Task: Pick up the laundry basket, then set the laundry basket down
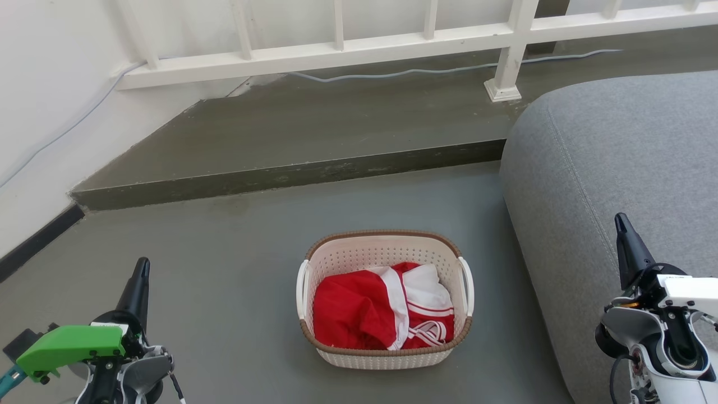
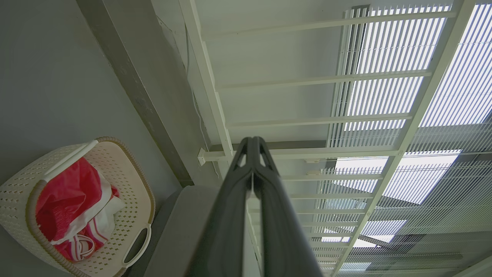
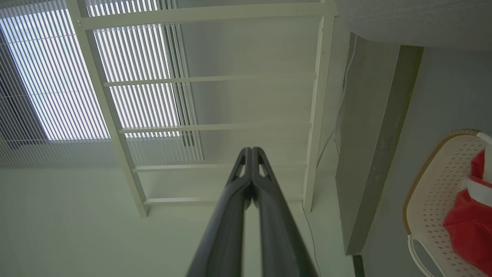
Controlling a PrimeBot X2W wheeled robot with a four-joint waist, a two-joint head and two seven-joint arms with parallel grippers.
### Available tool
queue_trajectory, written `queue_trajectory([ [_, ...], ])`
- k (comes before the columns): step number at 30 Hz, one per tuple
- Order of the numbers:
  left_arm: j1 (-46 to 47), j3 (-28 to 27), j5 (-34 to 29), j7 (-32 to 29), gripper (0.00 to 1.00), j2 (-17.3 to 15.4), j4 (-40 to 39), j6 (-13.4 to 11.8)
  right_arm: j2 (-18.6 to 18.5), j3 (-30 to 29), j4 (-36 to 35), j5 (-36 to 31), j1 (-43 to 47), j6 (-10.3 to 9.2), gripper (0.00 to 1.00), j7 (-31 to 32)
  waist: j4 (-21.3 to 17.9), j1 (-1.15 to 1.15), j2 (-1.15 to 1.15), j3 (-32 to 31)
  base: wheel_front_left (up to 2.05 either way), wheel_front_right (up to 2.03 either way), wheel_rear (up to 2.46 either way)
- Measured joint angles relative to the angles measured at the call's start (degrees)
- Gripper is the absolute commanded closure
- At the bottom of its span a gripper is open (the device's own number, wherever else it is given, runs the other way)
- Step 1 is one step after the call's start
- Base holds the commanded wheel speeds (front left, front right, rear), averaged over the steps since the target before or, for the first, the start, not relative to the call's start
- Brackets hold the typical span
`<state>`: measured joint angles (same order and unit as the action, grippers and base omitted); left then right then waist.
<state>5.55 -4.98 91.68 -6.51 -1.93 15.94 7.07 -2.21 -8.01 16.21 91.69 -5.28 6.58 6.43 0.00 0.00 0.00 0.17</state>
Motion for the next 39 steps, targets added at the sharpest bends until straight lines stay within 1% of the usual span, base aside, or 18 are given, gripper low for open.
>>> queue_trajectory([
  [39,0.0,0.0,0.0,0.0,1.00,0.0,0.0,0.0,0.0,0.0,-0.1,0.0,0.0,0.08,1.00,0.0,0.0,0.00,0.00,0.0,0.00,0.00,0.00],
])
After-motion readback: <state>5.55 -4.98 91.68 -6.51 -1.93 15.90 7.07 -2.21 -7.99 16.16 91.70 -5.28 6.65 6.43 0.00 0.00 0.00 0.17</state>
